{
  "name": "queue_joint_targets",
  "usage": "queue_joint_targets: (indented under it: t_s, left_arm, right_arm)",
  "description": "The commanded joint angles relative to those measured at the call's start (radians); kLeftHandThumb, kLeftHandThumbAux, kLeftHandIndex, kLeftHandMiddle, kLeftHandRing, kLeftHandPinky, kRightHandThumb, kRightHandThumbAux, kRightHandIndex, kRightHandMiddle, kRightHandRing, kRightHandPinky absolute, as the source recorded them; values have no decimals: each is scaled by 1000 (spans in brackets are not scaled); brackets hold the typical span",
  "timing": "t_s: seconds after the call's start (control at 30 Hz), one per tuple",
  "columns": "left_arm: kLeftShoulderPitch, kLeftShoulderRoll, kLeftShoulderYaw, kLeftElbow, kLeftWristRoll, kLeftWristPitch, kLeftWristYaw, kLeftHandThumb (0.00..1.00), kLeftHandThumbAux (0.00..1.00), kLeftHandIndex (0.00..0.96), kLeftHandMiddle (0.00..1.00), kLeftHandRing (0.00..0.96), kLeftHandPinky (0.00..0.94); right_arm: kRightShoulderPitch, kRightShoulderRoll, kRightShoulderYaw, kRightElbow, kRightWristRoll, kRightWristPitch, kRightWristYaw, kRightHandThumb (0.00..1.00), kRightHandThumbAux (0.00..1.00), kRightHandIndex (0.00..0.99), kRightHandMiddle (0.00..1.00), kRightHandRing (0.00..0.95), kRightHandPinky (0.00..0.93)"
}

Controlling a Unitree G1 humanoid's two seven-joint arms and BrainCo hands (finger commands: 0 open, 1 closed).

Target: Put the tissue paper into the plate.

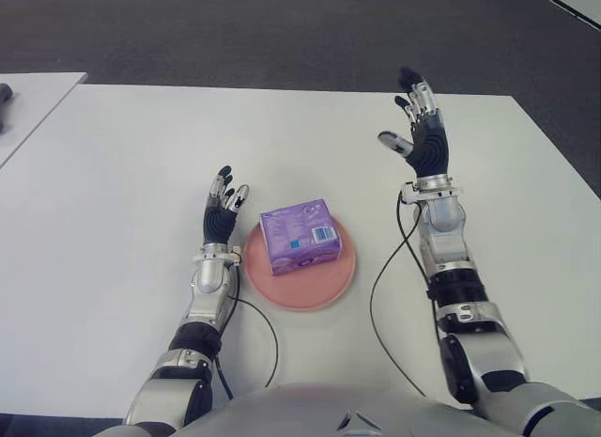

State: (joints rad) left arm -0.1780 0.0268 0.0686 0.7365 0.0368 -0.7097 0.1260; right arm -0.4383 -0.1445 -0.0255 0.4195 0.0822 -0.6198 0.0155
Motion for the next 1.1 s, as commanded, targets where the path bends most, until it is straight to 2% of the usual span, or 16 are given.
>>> queue_joint_targets:
  t_s: [0.03,0.27,1.1]
  left_arm:
    - [5,-1,4,30,-5,-13,-13,0,429,0,0,0,0]
    - [29,-8,-8,-9,9,-6,-7,0,450,0,0,0,0]
    - [53,3,-11,-58,15,36,-12,0,471,0,0,0,0]
  right_arm:
    - [70,96,-12,72,34,-30,-6,54,585,33,23,0,0]
    - [83,124,-35,101,26,-55,4,39,591,46,30,0,0]
    - [83,142,-52,100,8,-60,14,37,592,47,31,0,0]
